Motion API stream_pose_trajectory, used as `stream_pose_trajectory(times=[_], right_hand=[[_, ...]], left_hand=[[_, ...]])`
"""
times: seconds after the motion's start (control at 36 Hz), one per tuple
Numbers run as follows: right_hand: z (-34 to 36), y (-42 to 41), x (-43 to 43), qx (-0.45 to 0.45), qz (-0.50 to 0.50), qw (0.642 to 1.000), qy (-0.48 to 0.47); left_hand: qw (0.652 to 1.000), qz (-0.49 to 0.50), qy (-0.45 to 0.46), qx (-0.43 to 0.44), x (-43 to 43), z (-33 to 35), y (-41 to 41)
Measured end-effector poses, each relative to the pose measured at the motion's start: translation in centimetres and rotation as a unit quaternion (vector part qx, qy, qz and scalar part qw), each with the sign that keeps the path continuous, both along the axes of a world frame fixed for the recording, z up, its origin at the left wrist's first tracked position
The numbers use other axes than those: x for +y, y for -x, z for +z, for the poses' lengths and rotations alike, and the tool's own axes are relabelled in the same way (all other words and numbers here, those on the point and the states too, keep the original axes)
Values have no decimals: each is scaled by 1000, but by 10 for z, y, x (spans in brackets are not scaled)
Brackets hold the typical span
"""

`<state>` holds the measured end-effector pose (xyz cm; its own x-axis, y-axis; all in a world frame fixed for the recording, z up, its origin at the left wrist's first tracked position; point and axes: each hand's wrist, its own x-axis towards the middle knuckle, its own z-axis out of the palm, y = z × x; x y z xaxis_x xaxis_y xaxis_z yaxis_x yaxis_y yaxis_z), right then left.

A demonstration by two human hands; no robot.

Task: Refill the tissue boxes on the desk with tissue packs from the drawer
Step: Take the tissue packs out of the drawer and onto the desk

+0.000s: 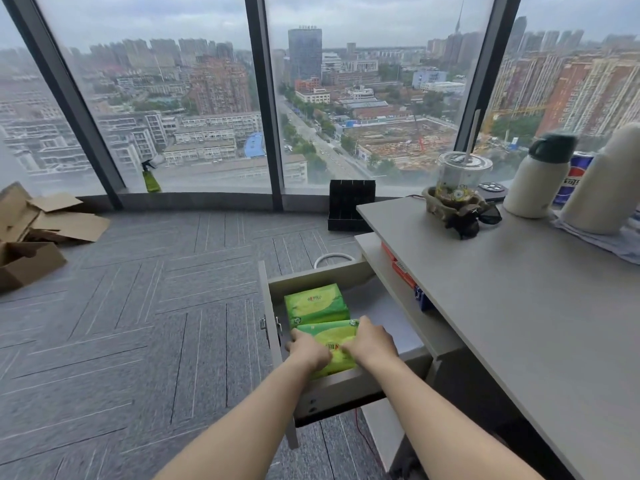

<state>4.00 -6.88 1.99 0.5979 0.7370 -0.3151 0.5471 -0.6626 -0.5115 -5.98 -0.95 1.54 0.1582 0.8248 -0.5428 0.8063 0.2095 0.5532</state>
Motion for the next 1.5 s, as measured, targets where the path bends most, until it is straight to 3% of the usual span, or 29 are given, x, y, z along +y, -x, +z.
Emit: stream_pose_trajectory(times=[0.31,0.53,0.72,0.89,1.03,1.36,1.5], right_hand=[[53,6,-17,-14,-45,984,-173],[125,-5,-55,-66,-86,947,-303],[166,-24,-138,-125,-154,900,-389],[174,-44,-218,-164,-230,876,-391],[173,-61,-283,-186,-292,869,-354],[154,-83,-361,-136,-380,882,-244],[145,-85,-359,-159,-382,878,-241]], left_hand=[[981,3,-134,-139,-11,43,4],[924,-43,-273,-266,-37,113,-8],[864,-114,-324,-368,-90,152,-40],[842,-188,-291,-413,-150,161,-80],[832,-264,-200,-445,-201,157,-110],[848,-346,-104,-388,-255,113,-161],[848,-356,-107,-378,-256,115,-159]])
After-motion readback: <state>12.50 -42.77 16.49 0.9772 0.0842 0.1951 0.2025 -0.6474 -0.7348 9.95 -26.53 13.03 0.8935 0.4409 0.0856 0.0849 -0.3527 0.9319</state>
